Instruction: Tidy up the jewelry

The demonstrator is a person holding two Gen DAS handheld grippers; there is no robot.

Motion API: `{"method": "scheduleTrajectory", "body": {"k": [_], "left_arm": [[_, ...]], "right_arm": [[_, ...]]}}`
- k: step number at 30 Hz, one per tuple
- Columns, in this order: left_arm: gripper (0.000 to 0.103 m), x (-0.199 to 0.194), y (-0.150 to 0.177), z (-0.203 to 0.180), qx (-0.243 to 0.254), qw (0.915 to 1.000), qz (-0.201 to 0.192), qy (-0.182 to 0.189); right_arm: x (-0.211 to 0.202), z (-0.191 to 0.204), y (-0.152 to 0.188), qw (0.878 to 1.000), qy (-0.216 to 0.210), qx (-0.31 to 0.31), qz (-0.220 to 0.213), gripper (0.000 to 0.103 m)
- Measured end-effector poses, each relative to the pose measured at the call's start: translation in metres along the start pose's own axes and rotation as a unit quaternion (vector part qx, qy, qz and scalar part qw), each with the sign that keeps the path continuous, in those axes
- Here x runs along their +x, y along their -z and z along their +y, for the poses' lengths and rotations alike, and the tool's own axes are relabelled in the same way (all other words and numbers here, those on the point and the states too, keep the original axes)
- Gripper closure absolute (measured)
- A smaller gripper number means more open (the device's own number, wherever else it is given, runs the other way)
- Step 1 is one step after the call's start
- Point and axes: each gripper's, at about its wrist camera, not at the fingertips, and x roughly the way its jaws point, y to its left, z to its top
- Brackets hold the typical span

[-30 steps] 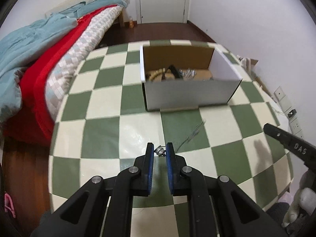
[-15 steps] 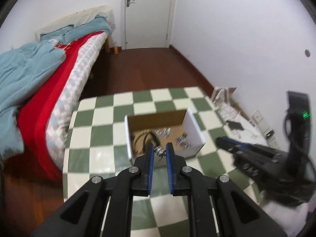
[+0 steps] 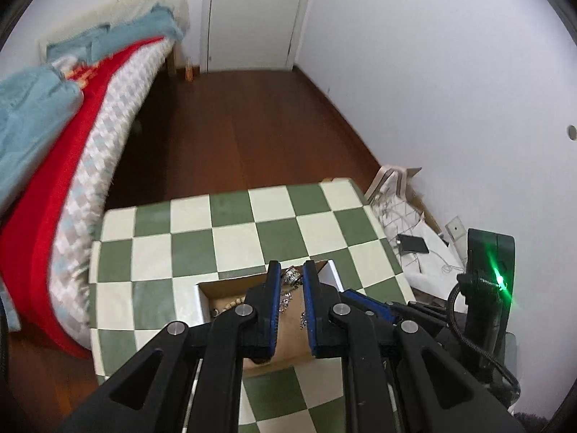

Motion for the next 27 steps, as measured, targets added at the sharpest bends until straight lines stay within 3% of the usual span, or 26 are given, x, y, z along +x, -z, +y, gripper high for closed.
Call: {"method": "scheduleTrajectory", "body": {"k": [8, 11, 13, 15, 17, 20, 22, 23, 25, 26, 27], "left_arm": [[0.093, 0.048, -0.002, 0.012, -0.009, 0.9984, 0.055, -0.007], [0.09, 0.058, 0.002, 0.023, -0.026, 0.9966, 0.066, -0.042], [0.083, 0.061, 0.008, 0.03, -0.036, 0.9951, 0.066, -0.063], [0.049, 0.061, 0.011, 0.036, -0.037, 0.9938, 0.063, -0.084], [0.023, 0.059, 0.015, 0.042, -0.037, 0.9922, 0.052, -0.106], [0.021, 0.053, 0.023, 0.05, -0.042, 0.9906, 0.04, -0.124], [0.007, 0.051, 0.031, 0.054, -0.038, 0.9879, 0.039, -0.146], [0.0, 0.049, 0.035, 0.055, -0.035, 0.9865, 0.036, -0.156], [0.0, 0.047, 0.046, 0.057, -0.031, 0.9846, 0.029, -0.17], [0.0, 0.046, 0.049, 0.058, -0.03, 0.9835, 0.027, -0.176], [0.0, 0.044, 0.055, 0.06, -0.03, 0.9814, 0.025, -0.188]], "right_arm": [[0.046, -0.013, -0.014, 0.998, 0.007, -0.001, 0.06, 0.094], [0.053, -0.016, -0.02, 0.998, 0.019, -0.001, 0.068, 0.093], [0.052, -0.018, -0.024, 0.997, 0.026, 0.003, 0.066, 0.093], [0.05, -0.02, -0.026, 0.998, 0.03, 0.003, 0.062, 0.079], [0.044, -0.018, -0.027, 0.998, 0.047, -0.006, 0.05, 0.061], [0.035, -0.015, -0.024, 0.998, 0.056, -0.013, 0.039, 0.058], [0.029, -0.013, -0.02, 0.997, 0.071, -0.021, 0.03, 0.058], [0.026, -0.011, -0.018, 0.996, 0.084, -0.027, 0.027, 0.053], [0.023, -0.007, -0.01, 0.993, 0.11, -0.041, 0.026, 0.03], [0.022, -0.006, -0.006, 0.992, 0.116, -0.046, 0.028, 0.012], [0.022, -0.003, 0.001, 0.99, 0.131, -0.053, 0.03, 0.004]]}}
